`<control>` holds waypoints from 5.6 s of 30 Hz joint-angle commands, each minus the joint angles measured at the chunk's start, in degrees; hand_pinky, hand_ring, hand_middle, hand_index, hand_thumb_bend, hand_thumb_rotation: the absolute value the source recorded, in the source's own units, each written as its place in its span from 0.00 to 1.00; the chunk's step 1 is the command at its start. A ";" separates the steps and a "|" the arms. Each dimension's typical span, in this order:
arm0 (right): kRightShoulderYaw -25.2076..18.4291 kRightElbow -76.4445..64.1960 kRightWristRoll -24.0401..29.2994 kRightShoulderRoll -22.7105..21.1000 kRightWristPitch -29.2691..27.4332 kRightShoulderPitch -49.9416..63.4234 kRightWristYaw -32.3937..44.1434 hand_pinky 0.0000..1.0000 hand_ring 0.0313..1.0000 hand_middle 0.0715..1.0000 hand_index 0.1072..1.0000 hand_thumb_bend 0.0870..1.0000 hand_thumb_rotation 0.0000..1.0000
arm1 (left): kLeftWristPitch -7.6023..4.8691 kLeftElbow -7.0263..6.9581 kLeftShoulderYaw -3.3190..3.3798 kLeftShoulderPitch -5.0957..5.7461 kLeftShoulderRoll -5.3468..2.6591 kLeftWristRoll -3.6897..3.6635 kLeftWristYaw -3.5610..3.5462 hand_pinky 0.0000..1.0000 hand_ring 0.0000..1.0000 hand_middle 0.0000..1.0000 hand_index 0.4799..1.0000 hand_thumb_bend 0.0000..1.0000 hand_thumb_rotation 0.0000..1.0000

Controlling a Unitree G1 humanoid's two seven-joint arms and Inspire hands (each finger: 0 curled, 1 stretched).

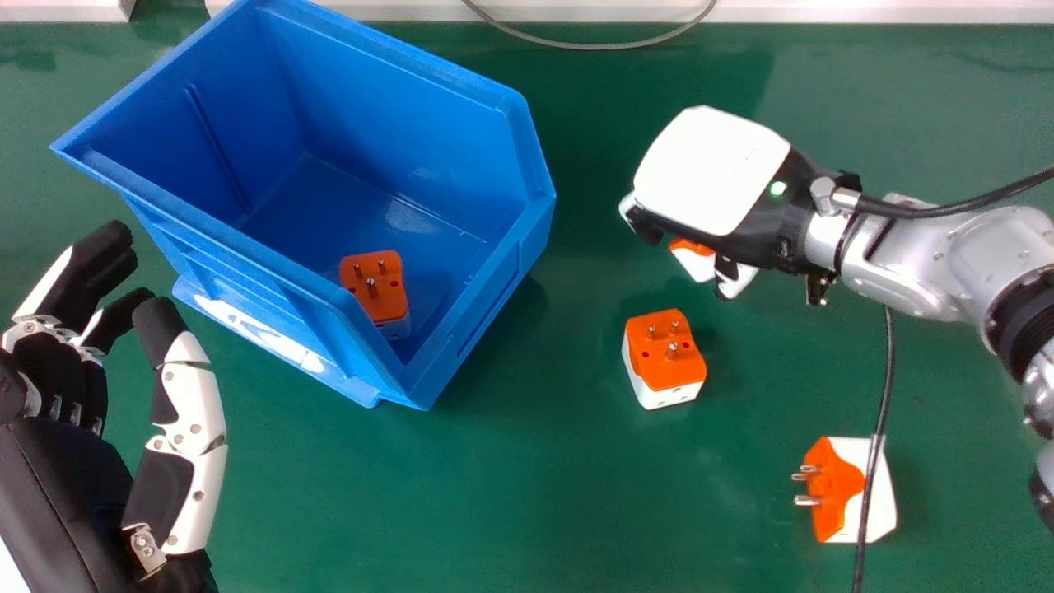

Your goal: Pick all objects and put in blue box

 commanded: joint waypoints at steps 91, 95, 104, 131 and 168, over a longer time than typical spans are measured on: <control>-12.85 1.73 11.82 31.02 3.55 -7.30 -6.33 0.25 0.38 0.46 0.46 0.47 0.00 | -3.49 1.55 1.83 -1.85 -3.93 0.77 0.40 0.68 0.74 0.73 0.53 0.24 0.00; -11.53 0.39 10.80 29.25 2.82 -7.58 -5.71 0.36 0.41 0.49 0.44 0.47 0.00 | -3.55 1.59 1.76 -1.87 -4.08 0.54 0.41 0.68 0.74 0.73 0.52 0.24 0.00; -10.68 -5.10 10.85 26.56 5.26 -7.08 -0.68 0.74 0.95 0.99 0.91 0.99 0.15 | -3.06 1.53 1.94 -2.15 -4.24 1.08 0.50 0.67 0.73 0.72 0.52 0.24 0.00; -36.43 -84.63 36.36 4.78 29.70 40.16 45.29 0.88 1.00 1.00 1.00 1.00 0.35 | -2.30 -0.30 0.06 0.72 -5.15 3.31 1.10 0.67 0.72 0.73 0.51 0.26 0.00; -20.78 -59.13 20.97 -1.87 29.56 22.87 67.63 1.00 1.00 1.00 0.98 1.00 0.22 | -2.14 0.00 -0.43 0.48 -4.44 0.77 0.38 0.69 0.74 0.72 0.51 0.24 0.00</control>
